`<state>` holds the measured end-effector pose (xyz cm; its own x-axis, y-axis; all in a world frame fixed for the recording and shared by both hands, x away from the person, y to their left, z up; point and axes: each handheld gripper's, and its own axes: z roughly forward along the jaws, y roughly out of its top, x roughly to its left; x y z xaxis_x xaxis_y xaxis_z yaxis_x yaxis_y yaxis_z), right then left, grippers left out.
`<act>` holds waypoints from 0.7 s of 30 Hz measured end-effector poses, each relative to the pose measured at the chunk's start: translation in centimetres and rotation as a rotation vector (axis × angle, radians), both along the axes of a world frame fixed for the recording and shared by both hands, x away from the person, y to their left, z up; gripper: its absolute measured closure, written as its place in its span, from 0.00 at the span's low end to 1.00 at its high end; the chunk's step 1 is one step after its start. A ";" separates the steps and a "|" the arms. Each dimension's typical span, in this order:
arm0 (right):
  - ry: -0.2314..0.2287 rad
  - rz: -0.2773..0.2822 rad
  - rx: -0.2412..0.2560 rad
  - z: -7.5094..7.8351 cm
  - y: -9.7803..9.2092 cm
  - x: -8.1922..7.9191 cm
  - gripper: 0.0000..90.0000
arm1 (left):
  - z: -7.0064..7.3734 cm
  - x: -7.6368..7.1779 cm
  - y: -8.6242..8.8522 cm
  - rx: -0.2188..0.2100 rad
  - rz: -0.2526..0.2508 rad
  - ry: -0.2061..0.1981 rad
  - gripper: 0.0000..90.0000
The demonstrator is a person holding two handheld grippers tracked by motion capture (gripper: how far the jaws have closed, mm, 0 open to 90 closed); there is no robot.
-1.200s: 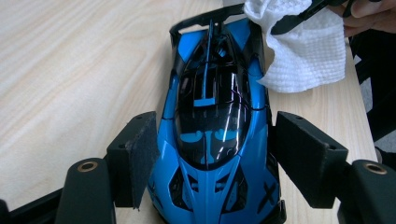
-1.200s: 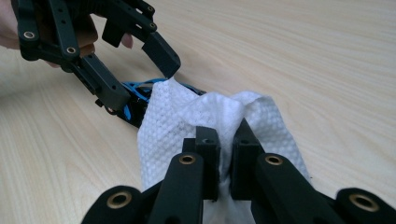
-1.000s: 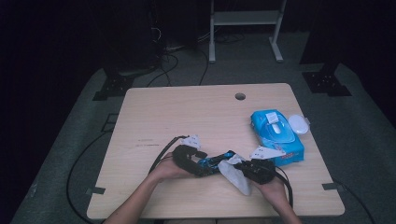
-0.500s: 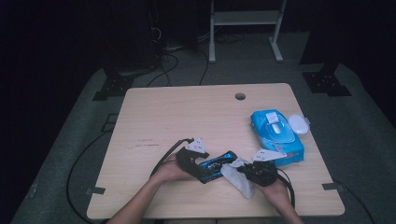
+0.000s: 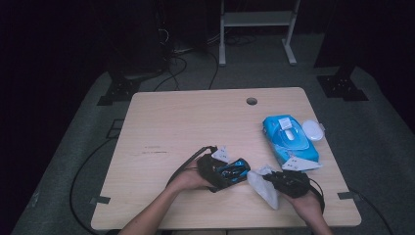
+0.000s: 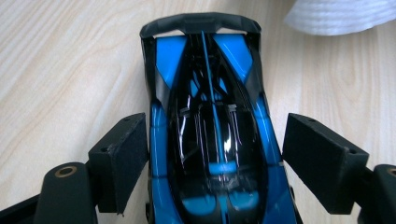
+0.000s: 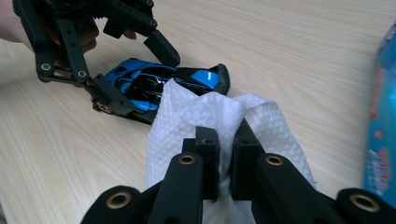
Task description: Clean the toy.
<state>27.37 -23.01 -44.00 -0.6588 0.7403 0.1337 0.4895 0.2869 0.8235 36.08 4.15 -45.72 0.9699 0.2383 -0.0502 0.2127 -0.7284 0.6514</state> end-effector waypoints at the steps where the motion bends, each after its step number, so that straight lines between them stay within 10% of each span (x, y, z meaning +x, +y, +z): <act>1: -0.003 -0.003 -0.001 0.0 -0.2 -0.1 0.93 | 0.0 0.0 0.0 0.000 0.000 0.000 0.25; 21: -0.016 -0.032 -0.022 0.1 -1.8 -1.3 0.93 | -0.5 0.4 -1.3 0.091 -0.008 0.015 0.27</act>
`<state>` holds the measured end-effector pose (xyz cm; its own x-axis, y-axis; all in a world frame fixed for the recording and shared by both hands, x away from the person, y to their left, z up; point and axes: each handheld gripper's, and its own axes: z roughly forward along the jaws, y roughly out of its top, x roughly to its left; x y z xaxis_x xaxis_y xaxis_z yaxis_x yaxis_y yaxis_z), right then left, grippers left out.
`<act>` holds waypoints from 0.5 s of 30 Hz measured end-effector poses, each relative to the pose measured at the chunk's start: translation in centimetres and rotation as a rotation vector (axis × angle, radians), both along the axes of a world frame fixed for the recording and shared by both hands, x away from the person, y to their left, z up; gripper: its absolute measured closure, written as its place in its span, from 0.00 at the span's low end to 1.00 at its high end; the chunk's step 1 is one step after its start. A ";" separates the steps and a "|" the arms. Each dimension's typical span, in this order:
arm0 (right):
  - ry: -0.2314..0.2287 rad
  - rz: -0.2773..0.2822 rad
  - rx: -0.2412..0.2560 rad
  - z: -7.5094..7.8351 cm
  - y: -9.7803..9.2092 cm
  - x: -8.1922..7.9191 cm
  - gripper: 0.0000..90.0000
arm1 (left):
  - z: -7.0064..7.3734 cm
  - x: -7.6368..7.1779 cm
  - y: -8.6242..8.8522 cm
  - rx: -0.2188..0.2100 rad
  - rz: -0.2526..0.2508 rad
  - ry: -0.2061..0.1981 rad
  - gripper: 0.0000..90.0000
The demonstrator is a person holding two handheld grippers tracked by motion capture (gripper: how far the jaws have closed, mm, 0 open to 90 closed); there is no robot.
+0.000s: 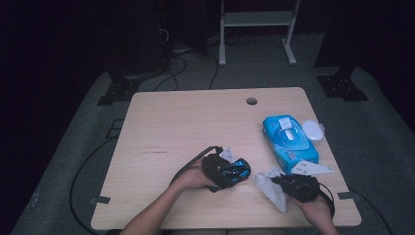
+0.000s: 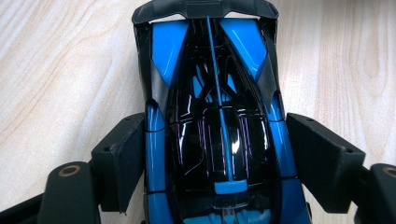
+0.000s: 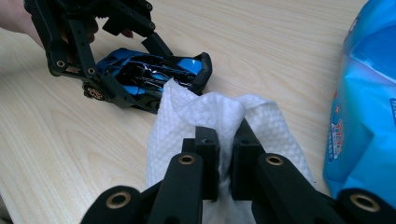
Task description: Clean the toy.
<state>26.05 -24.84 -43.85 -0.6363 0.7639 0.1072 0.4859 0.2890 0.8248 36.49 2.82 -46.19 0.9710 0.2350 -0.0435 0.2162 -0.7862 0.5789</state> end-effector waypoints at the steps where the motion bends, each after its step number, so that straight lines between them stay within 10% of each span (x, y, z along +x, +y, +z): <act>1: 0.003 -0.002 0.005 -0.1 -0.1 0.0 0.93 | 0.0 0.0 0.0 0.000 -0.001 -0.002 0.27; 15: 0.010 -0.017 0.006 -0.5 -0.7 -0.4 0.93 | 0.1 0.0 -0.1 -0.002 -0.005 -0.015 0.29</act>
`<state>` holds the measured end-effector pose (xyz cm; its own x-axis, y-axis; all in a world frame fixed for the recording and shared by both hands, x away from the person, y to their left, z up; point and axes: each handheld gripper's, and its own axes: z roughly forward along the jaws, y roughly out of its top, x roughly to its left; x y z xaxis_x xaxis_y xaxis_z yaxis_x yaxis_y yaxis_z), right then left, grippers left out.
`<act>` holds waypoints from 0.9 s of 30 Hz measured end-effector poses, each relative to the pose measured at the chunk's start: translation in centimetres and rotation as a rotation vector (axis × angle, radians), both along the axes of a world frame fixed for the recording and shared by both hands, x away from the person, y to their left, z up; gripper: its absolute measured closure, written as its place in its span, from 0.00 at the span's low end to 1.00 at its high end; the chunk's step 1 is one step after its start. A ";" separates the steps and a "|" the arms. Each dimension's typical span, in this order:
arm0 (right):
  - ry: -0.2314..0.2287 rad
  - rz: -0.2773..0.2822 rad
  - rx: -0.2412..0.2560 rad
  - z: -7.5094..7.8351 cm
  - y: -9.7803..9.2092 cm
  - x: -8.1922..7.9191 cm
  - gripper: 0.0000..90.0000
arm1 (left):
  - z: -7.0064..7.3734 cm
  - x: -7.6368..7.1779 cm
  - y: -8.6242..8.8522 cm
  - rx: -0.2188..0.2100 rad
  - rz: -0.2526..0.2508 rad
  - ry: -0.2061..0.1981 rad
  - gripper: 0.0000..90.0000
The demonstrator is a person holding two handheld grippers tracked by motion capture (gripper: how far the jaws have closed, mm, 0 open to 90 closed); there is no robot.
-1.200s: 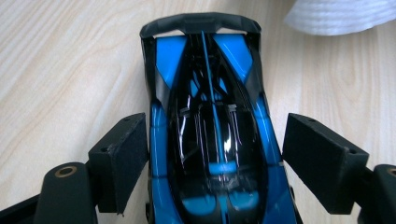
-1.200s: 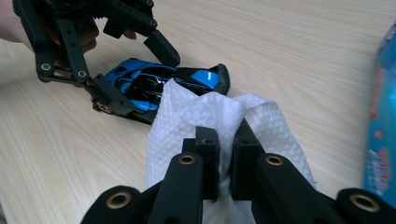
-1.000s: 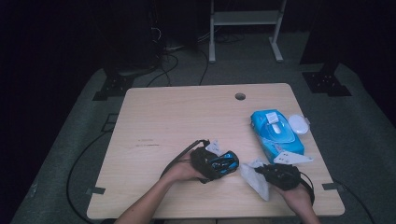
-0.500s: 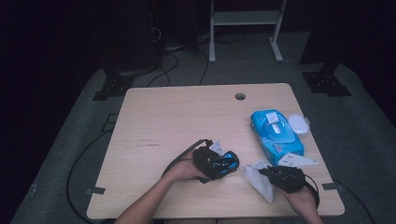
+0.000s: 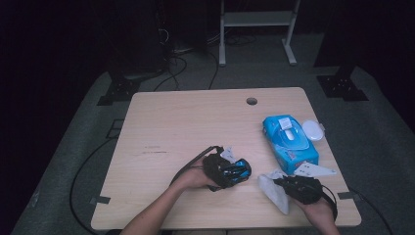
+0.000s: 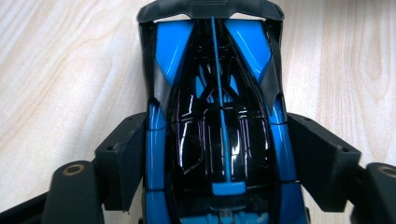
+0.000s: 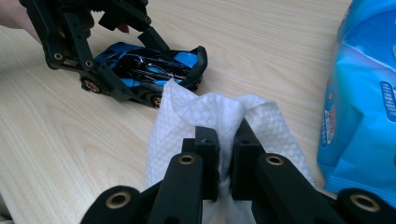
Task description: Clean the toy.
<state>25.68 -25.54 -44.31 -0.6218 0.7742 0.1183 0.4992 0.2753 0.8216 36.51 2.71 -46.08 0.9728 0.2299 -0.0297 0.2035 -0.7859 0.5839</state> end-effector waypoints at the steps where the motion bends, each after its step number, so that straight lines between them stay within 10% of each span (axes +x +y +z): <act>1: -0.002 -0.001 0.001 0.0 -0.1 0.0 0.93 | 0.1 -0.1 0.0 -0.004 0.001 -0.006 0.30; 15: 0.004 -0.007 0.007 -0.3 -0.3 0.1 0.93 | 0.2 0.3 0.3 -0.018 -0.005 0.001 0.31; 27: 0.020 -0.018 0.014 -0.8 -0.6 0.5 0.93 | 1.0 3.6 1.5 0.002 0.075 -0.029 0.30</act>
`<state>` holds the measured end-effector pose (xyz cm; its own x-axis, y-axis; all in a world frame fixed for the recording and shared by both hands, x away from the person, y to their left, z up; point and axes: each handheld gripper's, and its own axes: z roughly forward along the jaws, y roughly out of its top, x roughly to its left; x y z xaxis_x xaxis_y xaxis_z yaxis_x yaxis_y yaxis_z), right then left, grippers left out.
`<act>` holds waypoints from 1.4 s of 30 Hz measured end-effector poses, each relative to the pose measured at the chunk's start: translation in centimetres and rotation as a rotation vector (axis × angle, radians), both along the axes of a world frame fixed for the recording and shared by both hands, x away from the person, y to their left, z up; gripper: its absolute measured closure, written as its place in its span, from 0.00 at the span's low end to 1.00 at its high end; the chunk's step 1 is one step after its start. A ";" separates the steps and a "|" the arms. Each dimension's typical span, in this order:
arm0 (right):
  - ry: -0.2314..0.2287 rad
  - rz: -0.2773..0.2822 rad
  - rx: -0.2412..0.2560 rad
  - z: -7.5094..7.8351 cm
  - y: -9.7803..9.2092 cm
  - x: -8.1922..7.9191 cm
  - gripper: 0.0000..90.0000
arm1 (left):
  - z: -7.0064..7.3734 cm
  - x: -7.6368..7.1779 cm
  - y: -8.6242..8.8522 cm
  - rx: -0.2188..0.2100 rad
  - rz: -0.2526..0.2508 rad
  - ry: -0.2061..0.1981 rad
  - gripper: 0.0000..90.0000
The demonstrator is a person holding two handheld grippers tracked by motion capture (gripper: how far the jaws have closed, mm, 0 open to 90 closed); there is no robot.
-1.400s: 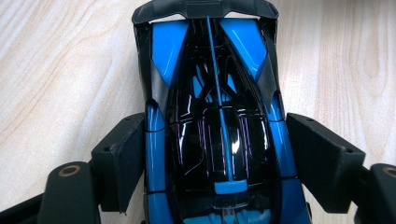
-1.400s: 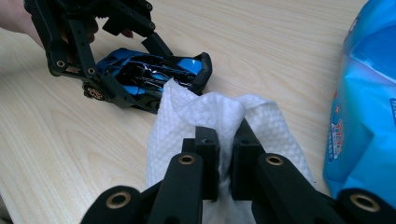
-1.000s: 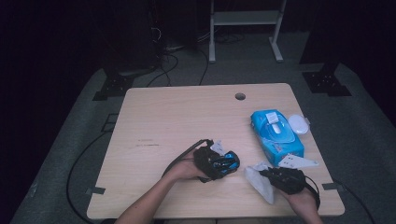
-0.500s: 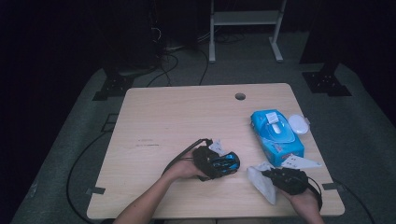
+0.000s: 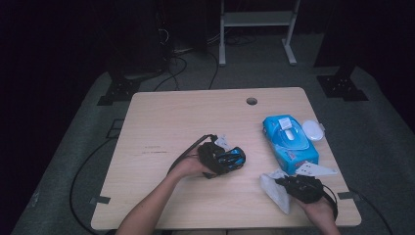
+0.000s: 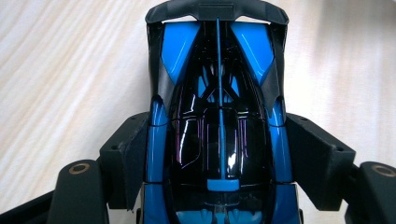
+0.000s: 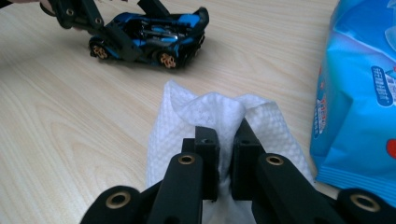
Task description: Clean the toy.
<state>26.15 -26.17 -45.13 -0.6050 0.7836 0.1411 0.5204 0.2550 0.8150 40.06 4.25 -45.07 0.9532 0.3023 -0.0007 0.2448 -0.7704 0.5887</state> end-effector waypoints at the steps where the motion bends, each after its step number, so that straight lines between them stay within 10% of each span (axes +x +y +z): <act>1: 0.003 -0.001 0.000 -0.1 0.0 0.1 0.93 | -0.1 0.1 0.0 -0.001 0.011 0.002 0.30; 16: 0.035 -0.002 -0.045 -1.4 0.2 1.5 0.89 | -0.7 1.3 0.6 0.018 0.045 0.005 0.30; 20: 0.069 -0.012 -0.059 -1.9 0.0 1.8 0.63 | -0.8 1.3 0.9 0.009 0.043 0.005 0.30; 42: -0.002 -0.001 0.012 0.0 -0.6 1.0 0.45 | 0.5 0.8 2.7 -0.083 0.069 -0.016 0.22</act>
